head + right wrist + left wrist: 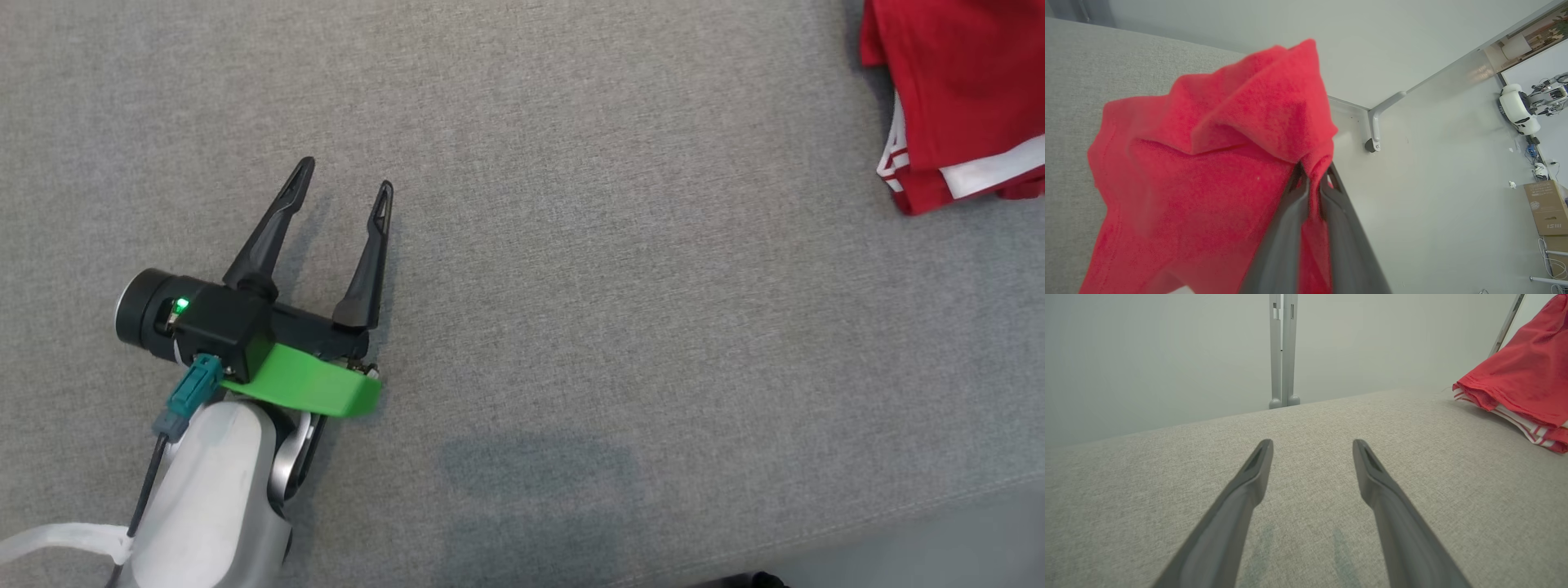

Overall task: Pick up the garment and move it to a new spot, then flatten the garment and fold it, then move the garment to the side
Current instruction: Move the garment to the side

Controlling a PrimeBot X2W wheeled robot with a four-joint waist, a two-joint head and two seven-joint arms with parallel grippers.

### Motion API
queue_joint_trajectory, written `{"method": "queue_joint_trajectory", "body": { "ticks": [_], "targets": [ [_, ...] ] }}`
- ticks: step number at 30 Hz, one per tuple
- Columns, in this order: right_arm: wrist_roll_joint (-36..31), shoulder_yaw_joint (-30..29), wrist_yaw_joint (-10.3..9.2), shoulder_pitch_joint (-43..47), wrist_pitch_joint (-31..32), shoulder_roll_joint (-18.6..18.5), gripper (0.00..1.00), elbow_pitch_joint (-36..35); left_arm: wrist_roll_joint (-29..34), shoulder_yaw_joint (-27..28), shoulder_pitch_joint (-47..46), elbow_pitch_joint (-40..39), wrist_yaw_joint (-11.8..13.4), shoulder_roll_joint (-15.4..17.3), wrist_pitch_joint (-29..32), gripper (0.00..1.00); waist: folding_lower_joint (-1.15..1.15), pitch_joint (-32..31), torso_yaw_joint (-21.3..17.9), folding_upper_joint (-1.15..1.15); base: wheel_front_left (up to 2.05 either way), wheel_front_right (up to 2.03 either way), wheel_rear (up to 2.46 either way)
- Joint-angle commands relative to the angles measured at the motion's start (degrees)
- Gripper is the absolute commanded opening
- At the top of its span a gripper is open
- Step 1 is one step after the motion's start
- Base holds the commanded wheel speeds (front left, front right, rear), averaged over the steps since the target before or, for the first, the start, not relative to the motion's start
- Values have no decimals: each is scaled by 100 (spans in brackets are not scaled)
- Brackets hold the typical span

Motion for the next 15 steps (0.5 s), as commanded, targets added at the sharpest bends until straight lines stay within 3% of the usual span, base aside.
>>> {"method": "queue_joint_trajectory", "body": {
  "ticks": [1,11,15],
  "targets": [
    [-49,2,-9,-24,-51,-20,0,30,24,2,-124,-20,-17,51,0,100,0,107,101,0,0,0,0],
    [-888,-434,-10,158,-735,-744,0,995,29,-377,-428,-104,-17,71,1,100,0,556,559,0,0,0,0],
    [-1087,-694,-10,285,-1117,-823,0,1326,3,-466,-539,-125,-17,69,0,100,0,652,671,0,0,0,0]
  ]
}}
